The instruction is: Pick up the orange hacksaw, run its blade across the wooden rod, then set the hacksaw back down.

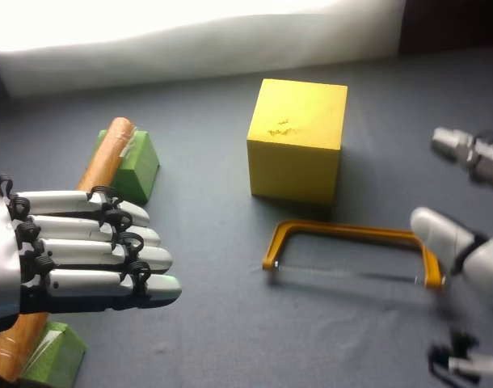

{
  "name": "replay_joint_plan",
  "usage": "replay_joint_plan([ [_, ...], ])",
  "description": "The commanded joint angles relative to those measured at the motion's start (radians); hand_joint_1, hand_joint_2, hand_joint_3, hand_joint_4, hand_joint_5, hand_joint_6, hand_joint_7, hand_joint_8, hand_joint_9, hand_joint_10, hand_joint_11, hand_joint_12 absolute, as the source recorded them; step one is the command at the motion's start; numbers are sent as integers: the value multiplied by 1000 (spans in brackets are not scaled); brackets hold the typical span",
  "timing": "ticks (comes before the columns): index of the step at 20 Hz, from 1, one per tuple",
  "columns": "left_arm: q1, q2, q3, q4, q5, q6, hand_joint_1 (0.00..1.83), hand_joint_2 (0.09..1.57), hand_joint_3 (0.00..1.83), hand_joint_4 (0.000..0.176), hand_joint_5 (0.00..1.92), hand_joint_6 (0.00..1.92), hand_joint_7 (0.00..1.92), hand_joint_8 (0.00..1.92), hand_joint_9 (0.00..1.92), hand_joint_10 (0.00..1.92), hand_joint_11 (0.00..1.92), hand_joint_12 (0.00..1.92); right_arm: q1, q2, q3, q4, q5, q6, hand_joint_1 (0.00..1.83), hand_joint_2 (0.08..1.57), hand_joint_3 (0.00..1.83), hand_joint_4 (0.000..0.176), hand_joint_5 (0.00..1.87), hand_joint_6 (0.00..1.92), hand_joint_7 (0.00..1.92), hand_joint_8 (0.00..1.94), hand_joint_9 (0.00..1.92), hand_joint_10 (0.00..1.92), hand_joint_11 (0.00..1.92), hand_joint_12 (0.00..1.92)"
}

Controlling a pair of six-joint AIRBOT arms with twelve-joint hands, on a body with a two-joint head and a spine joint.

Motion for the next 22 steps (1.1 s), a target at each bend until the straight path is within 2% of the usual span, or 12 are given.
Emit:
replay_joint_plan([
  [1, -11, 1, 5, -58, -92, 1, 39, 1308, 0, 0, 197, 2, 213, 4, 183, 5, 0, 420, 31, 14, -15, -70, 123, -3, 750, 1068, 0, 0, 423, 2, 270, 2, 222, 1, 0, 904],
  [3, -5, -2, 22, -50, -123, 1, 0, 1316, 3, 0, 191, 0, 213, 2, 177, 0, 0, 445, 96, 41, -45, -70, 120, -23, 556, 1055, 0, 0, 229, 0, 126, 0, 86, 0, 0, 539],
  [5, -2, -6, 46, -50, -139, 1, 4, 1312, 1, 0, 216, 7, 227, 5, 190, 4, 0, 486, 155, 70, -61, -111, 82, -42, 508, 1043, 0, 0, 163, 0, 101, 0, 79, 0, 0, 528],
  [8, -5, -16, 76, -51, -171, 2, 0, 1312, 0, 0, 220, 1, 222, 2, 187, 3, 0, 403, 265, 108, -14, -354, -83, -40, 459, 1074, 3, 0, 232, 11, 198, 10, 173, 15, 0, 753],
  [10, -9, -21, 80, -54, -181, 3, 0, 1310, 0, 0, 286, 11, 325, 17, 278, 20, 0, 558, 358, 113, 68, -607, -205, 33, 457, 1124, 1, 0, 413, 11, 518, 11, 622, 71, 269, 1130],
  [13, -8, -24, 76, -64, -181, 6, 164, 1315, 0, 0, 636, 34, 694, 25, 781, 155, 314, 1142, 479, 110, 162, -937, -303, 119, 449, 1182, 0, 0, 887, 72, 1050, 243, 871, 891, 758, 1475],
  [14, -8, -25, 76, -64, -181, 7, 186, 1341, 0, 0, 758, 147, 827, 112, 802, 567, 466, 1327, 511, 106, 185, -1041, -325, 171, 512, 1181, 0, 0, 947, 417, 1022, 743, 928, 1189, 867, 1594],
  [15, -7, -25, 76, -64, -181, 7, 266, 1325, 0, 0, 649, 859, 818, 677, 770, 1203, 592, 1630, 531, 104, 203, -1129, -333, 205, 518, 1184, 1, 0, 861, 1026, 936, 1272, 937, 1479, 927, 1717],
  [16, -7, -25, 77, -64, -181, 7, 266, 1325, 0, 0, 649, 859, 818, 677, 770, 1203, 592, 1630, 542, 103, 215, -1182, -325, 207, 518, 1184, 1, 0, 861, 1026, 936, 1272, 937, 1479, 927, 1717],
  [17, -7, -26, 76, -64, -181, 7, 226, 1368, 7, 0, 515, 1674, 713, 1523, 746, 1784, 765, 1899, 544, 98, 236, -1244, -285, 204, 544, 1186, 2, 0, 631, 1808, 868, 1879, 1006, 1888, 1055, 1904],
  [19, -8, -26, 73, -64, -181, 7, 332, 1363, 0, 0, 623, 1910, 799, 1901, 915, 1916, 973, 1920, 544, 94, 270, -1317, -233, 223, 552, 1183, 0, 0, 840, 1916, 1010, 1939, 1162, 1920, 1240, 1920],
  [22, -8, -29, 74, -64, -181, 7, 372, 1362, 2, 0, 1137, 1921, 1241, 1921, 1307, 1921, 1383, 1921, 556, 83, 341, -1408, -148, 264, 416, 1265, 11, 0, 1123, 1921, 1233, 1941, 1410, 1921, 1552, 1921],
])
